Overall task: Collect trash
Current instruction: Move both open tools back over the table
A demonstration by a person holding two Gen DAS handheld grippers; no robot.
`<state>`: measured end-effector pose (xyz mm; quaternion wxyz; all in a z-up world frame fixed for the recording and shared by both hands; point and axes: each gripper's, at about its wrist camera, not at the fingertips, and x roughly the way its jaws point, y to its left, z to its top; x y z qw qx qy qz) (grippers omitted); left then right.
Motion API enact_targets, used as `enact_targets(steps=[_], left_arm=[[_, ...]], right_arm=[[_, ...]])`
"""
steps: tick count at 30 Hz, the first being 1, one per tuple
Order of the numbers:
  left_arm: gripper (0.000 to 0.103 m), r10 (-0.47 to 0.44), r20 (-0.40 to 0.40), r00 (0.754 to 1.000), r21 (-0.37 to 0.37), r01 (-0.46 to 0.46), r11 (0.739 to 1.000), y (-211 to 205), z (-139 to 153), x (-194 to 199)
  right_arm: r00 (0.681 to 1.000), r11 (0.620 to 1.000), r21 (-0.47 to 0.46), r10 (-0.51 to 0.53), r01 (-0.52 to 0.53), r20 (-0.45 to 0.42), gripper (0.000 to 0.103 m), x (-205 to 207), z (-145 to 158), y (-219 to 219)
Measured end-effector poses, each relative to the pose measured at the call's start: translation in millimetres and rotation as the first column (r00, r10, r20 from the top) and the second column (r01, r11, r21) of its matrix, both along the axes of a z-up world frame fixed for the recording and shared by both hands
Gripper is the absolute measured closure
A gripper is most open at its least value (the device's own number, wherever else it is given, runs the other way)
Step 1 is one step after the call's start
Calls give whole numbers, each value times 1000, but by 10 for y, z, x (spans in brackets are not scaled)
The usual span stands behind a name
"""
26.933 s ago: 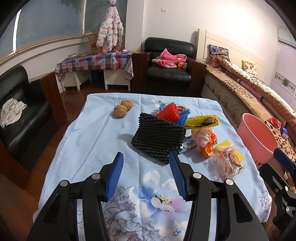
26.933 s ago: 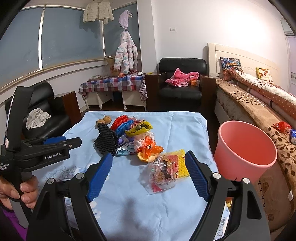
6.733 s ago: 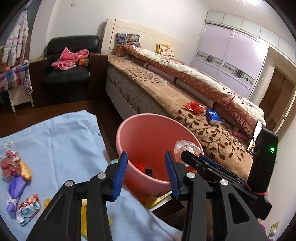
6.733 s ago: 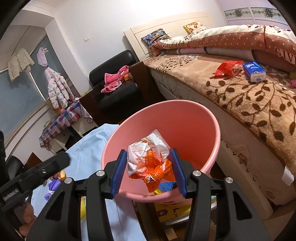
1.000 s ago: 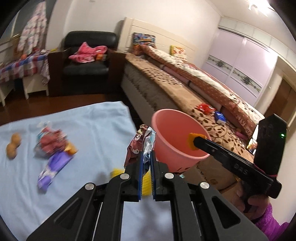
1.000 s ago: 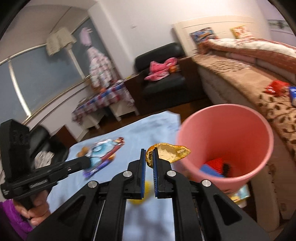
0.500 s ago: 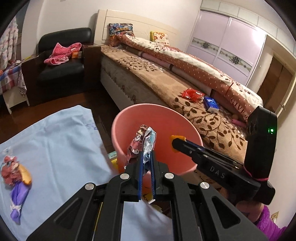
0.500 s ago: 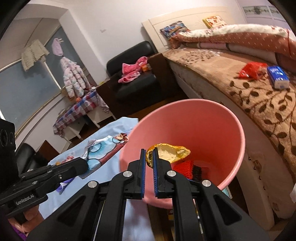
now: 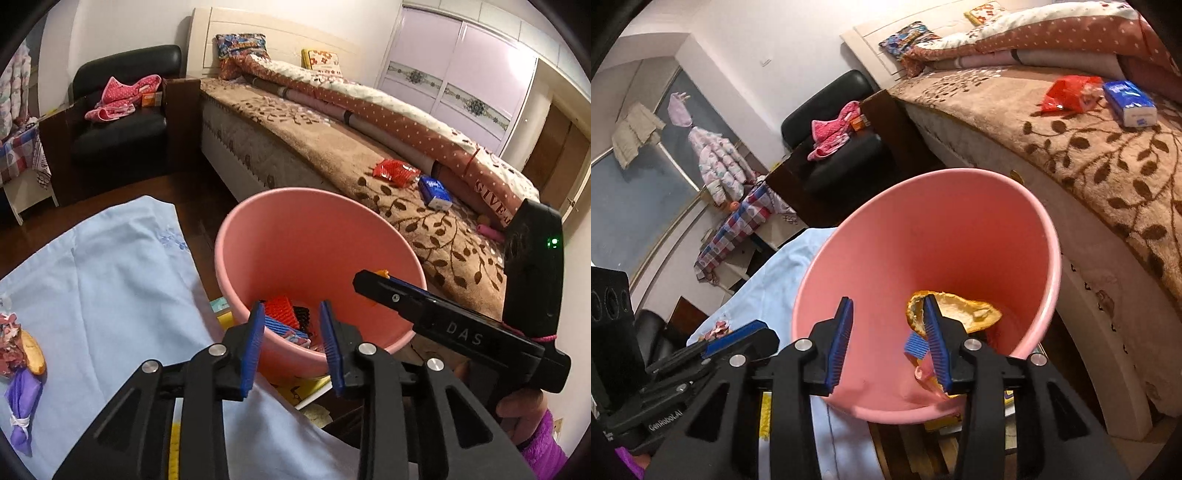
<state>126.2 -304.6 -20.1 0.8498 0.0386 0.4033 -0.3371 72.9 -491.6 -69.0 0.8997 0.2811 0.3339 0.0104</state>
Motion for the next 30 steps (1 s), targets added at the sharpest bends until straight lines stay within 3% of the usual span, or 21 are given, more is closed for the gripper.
enact_targets(steps=[6, 15, 23, 30], left_arm=[[63, 30, 31, 999, -25, -29, 999, 249, 106, -97], [62, 87, 29, 996, -89, -84, 992, 733, 217, -255], [61, 165, 88, 982, -63, -160, 985, 1209, 278, -461], [61, 229, 102, 968, -38, -226, 973, 1658, 186, -647]], right_arm=[[999, 999, -38, 20, -21, -42, 63, 1, 39, 122], [996, 996, -91, -13, 5, -87, 63, -294, 108, 265], [999, 989, -148, 19, -23, -26, 63, -497, 317, 613], [994, 977, -187, 111, -105, 23, 63, -594, 451, 1070]])
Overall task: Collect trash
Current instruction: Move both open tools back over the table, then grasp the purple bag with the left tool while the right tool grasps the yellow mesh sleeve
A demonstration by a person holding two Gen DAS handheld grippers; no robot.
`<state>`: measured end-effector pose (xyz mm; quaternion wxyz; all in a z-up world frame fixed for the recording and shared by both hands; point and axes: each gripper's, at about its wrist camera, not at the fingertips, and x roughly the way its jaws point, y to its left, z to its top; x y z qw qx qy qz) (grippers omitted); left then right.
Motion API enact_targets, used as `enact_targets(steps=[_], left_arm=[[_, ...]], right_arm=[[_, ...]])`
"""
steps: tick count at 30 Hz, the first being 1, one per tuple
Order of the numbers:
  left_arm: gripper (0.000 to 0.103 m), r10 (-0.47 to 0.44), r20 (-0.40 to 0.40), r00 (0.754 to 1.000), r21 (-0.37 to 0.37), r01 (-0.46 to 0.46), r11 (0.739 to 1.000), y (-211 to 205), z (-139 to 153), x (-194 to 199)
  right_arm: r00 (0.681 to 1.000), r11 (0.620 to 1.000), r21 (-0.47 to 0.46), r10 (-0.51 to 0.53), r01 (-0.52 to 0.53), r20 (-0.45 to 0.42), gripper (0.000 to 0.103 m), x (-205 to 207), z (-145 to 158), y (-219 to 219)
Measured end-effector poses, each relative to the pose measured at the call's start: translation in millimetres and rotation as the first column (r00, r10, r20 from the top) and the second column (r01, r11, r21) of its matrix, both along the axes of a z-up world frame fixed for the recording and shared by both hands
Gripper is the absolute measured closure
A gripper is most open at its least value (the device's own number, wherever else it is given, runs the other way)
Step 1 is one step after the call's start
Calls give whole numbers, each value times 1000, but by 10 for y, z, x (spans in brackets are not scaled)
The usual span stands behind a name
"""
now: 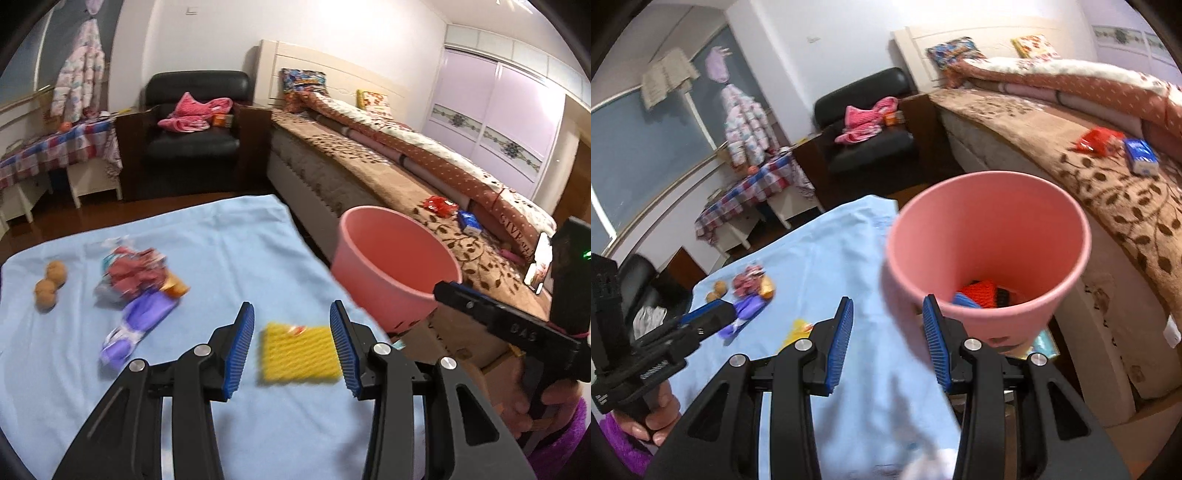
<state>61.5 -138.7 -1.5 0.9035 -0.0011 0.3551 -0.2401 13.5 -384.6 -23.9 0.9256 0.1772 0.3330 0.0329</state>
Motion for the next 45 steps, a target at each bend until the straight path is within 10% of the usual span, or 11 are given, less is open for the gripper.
enact_targets(steps=[20, 45], left_arm=[[56, 243, -96, 965, 46, -239, 970, 1263, -399, -8], [65, 88, -168, 982, 134, -65, 989, 1064, -719, 792]], right_arm=[[980, 979, -53, 193, -195, -41, 63, 67, -278, 933], [965, 991, 20, 134, -133, -228, 63, 531, -547, 715]])
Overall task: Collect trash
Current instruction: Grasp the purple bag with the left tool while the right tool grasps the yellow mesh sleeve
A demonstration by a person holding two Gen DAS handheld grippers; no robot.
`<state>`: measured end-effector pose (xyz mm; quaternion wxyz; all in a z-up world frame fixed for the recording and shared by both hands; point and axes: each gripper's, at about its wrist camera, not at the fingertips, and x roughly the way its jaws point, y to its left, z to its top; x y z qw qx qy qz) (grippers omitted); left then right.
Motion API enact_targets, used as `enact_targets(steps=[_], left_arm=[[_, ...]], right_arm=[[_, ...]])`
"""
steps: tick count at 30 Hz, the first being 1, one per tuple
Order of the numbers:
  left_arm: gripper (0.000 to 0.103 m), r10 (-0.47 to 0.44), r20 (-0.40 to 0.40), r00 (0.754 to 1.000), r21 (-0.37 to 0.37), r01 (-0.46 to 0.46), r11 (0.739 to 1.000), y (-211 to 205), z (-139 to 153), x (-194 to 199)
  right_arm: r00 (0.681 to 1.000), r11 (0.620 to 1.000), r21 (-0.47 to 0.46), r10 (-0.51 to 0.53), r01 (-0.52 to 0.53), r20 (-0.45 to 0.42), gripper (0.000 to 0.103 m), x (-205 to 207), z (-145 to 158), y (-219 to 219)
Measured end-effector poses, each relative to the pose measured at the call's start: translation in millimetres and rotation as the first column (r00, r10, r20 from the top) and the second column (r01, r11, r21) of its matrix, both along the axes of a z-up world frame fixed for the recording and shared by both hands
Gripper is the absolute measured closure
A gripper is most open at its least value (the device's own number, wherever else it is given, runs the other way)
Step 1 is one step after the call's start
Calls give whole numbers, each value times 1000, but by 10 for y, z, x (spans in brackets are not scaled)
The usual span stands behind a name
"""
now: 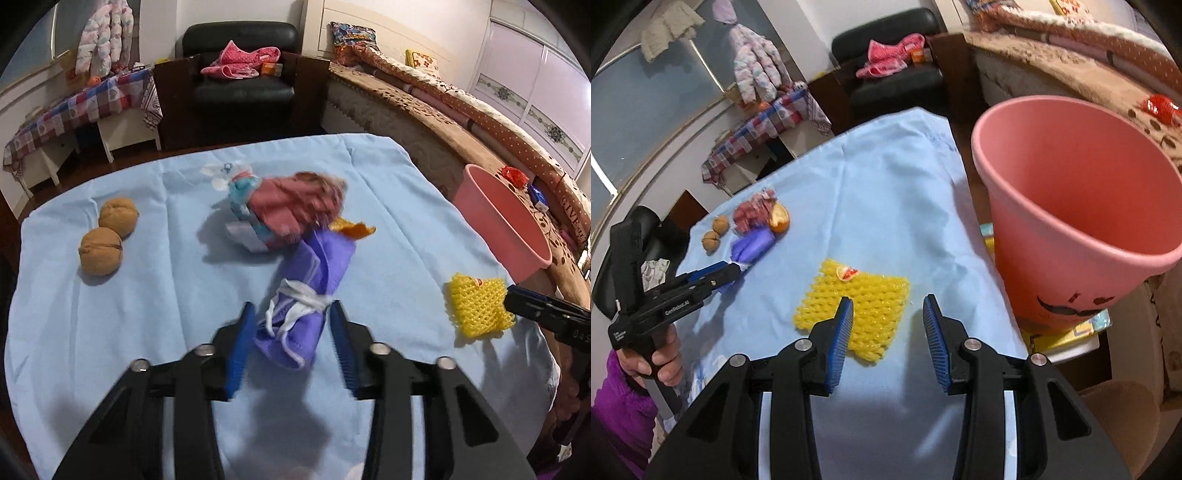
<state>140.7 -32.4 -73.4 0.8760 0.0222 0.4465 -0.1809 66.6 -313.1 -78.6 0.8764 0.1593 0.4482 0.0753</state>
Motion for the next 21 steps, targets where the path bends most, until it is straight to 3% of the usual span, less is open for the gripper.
enact_targets(steps=[6, 8, 13, 21], left_arm=[[70, -21, 6, 1000, -34, 21, 999, 13, 34, -113], [82, -25, 22, 999, -30, 26, 999, 15, 73, -175], [83, -12, 27, 1000, -71, 14, 997, 105, 159, -310], [84, 19, 38, 999, -124, -15, 992, 278, 261, -462]], right_arm=[[995, 996, 13, 93, -92, -24, 63, -18, -23, 258], [990, 990, 24, 138, -138, -26, 63, -45, -3, 375], [966, 966, -2, 258, -258, -24, 63, -182, 74, 675], [980, 980, -62, 191, -188, 51, 63, -156, 262, 607]])
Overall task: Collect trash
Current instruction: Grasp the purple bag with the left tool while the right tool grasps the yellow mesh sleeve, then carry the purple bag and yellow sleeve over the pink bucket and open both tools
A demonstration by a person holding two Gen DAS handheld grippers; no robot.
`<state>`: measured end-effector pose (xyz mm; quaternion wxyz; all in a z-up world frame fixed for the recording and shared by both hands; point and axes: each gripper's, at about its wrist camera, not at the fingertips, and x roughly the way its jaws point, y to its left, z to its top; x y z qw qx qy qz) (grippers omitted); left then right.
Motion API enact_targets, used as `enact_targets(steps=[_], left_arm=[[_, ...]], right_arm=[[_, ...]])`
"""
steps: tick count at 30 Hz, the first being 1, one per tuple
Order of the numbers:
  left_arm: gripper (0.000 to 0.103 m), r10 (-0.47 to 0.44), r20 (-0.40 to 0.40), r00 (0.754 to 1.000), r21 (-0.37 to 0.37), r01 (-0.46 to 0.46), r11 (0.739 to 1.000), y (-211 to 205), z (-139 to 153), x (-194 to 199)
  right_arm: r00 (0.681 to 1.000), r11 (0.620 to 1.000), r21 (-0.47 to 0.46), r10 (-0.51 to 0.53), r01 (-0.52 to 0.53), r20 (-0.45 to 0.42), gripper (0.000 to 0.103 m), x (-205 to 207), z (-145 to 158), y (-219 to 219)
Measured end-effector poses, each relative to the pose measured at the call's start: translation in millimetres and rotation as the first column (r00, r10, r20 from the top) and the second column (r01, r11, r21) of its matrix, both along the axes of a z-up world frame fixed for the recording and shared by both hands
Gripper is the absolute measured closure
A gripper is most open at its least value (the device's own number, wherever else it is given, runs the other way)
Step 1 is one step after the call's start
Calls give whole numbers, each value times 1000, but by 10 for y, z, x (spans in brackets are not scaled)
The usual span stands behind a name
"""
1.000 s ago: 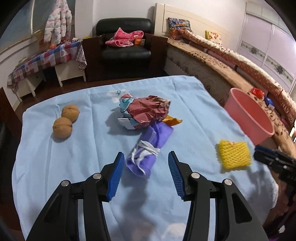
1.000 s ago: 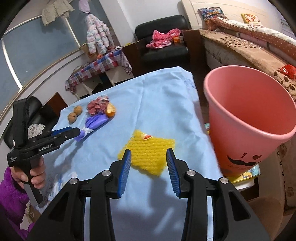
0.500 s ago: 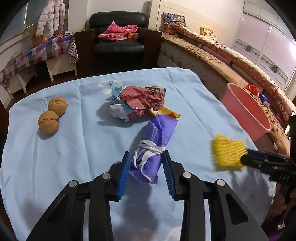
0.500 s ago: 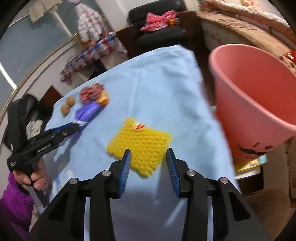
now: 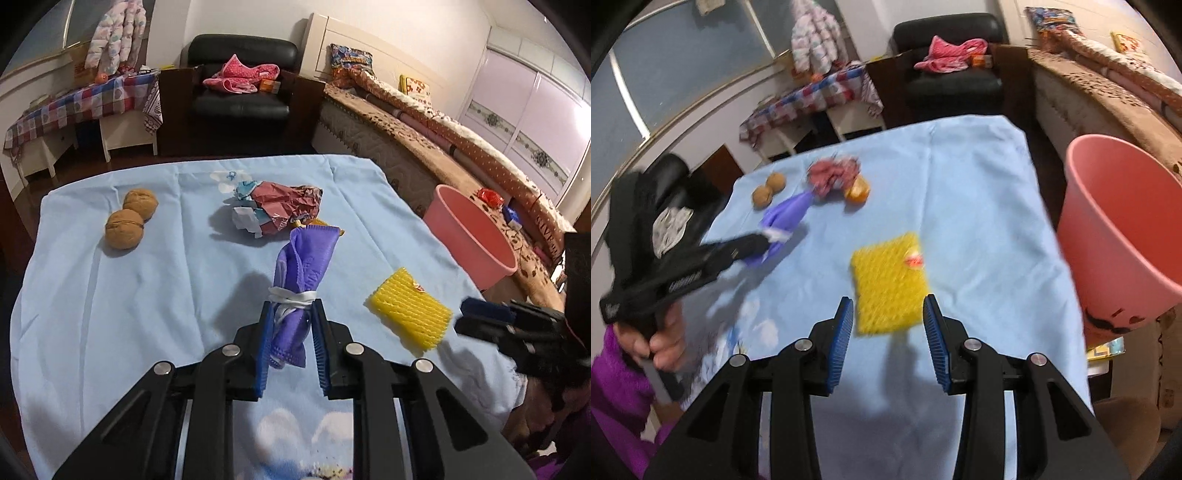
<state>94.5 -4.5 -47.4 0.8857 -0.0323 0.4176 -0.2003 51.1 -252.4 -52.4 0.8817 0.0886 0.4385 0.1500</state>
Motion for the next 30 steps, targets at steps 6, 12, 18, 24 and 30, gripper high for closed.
enact_targets(steps=[6, 12, 18, 24, 30], left_arm=[[84, 15, 10, 1000, -21, -14, 1000, 76, 94, -171], [84, 26, -8, 1000, -31, -26, 999, 112, 83, -239], [84, 20, -10, 1000, -41, -20, 999, 68, 109, -267], [84, 13, -4, 1000, -38, -13, 999, -3, 149, -309], [84, 6, -2, 1000, -56, -6, 998, -92, 195, -345]], right_arm=[[1000, 999, -28, -26, 26, -15, 63, 242, -89, -10], [999, 997, -77, -19, 16, -44, 63, 305, -240, 62], [998, 998, -51, -28, 26, -52, 92, 222, -254, 58], [999, 999, -8, -38, 38, -24, 93, 85, -187, 8], [998, 998, 30, -57, 56, 23, 93, -27, -49, -90]])
